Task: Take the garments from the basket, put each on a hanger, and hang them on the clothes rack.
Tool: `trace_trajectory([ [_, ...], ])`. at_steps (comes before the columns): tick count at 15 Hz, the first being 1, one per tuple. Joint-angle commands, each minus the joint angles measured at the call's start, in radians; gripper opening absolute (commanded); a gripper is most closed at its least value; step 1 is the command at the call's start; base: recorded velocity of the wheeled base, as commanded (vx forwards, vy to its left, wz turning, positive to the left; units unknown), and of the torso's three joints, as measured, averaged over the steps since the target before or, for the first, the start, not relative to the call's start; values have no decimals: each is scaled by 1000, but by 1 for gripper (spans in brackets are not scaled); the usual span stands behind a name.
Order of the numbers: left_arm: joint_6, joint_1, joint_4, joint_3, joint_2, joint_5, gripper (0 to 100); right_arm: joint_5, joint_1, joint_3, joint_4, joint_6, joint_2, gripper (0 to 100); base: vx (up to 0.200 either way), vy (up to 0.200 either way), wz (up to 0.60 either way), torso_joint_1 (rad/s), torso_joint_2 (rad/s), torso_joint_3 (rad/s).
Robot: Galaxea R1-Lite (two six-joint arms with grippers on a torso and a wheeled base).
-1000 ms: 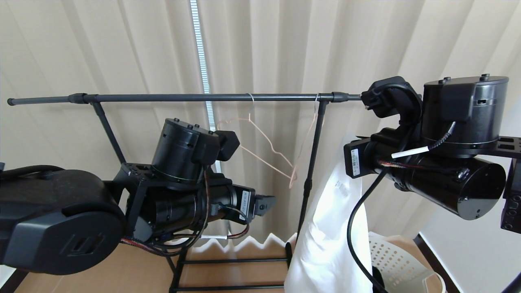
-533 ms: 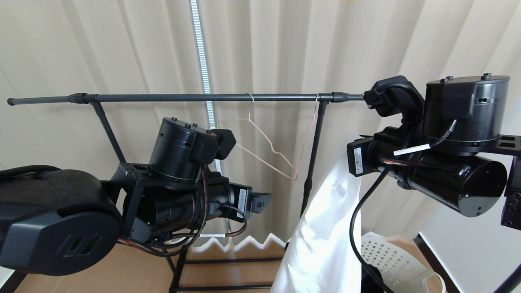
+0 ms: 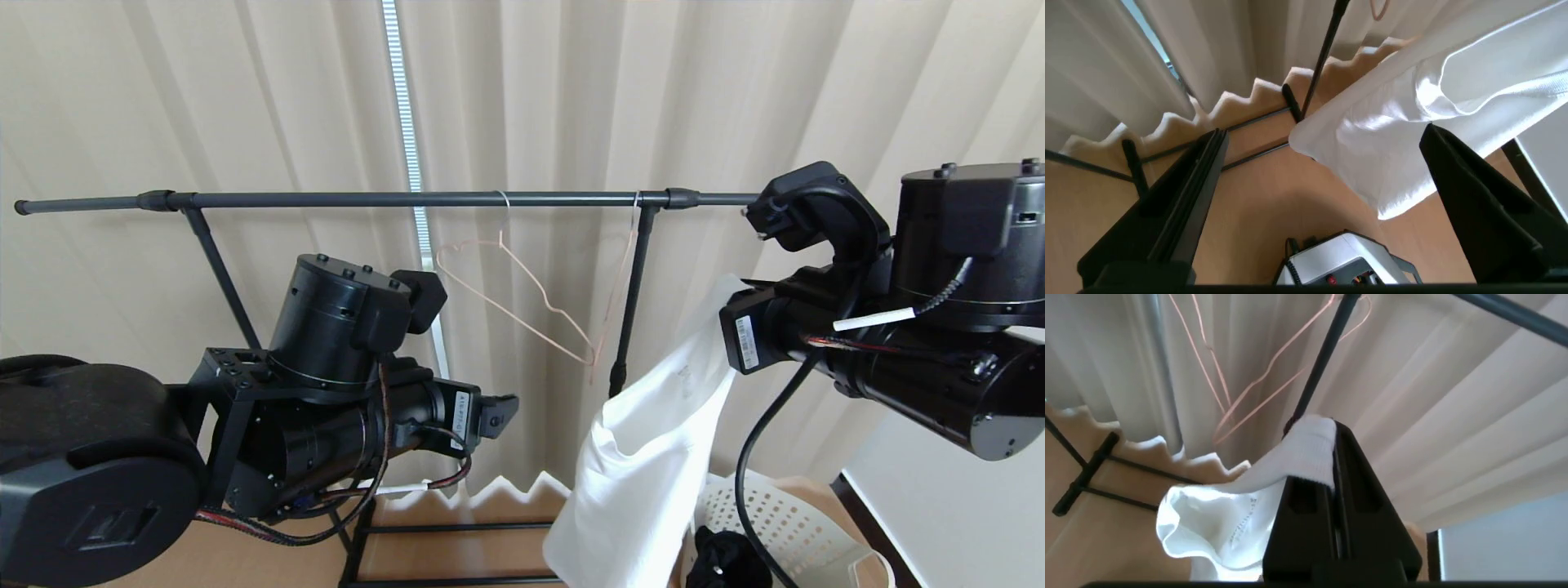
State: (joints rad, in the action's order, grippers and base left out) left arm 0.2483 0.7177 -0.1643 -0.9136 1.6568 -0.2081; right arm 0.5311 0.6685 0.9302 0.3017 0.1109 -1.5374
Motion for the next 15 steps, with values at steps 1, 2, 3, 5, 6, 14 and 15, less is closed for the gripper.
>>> trace_trajectory([
  [1,0,-3,-15,-1,4,1,100,0,-3,-39,0,35,49,0,200,0,0,-17,-2,12],
  [2,-1,-3,-40,-1,18,-1,100,0,-6,-56,0,62,66,0,200,0,0,7,7,-2],
  [3,-1,-3,-63,1,32,-2,100,0,-6,-73,0,87,86,0,200,0,0,27,12,-2],
  [5,0,-3,-98,2,44,1,100,0,-6,-110,-1,142,125,0,0,0,0,0,0,0],
  [6,-4,-3,-113,-5,57,4,100,0,-6,-125,-1,165,135,0,0,0,0,0,0,0],
  [14,6,-58,28,-429,370,-8,100,-11,-27,-116,19,173,89,0,0,0,0,0,0,0],
  [15,17,-67,37,-493,414,-8,100,-11,-27,-116,19,173,89,0,0,0,0,0,0,0],
])
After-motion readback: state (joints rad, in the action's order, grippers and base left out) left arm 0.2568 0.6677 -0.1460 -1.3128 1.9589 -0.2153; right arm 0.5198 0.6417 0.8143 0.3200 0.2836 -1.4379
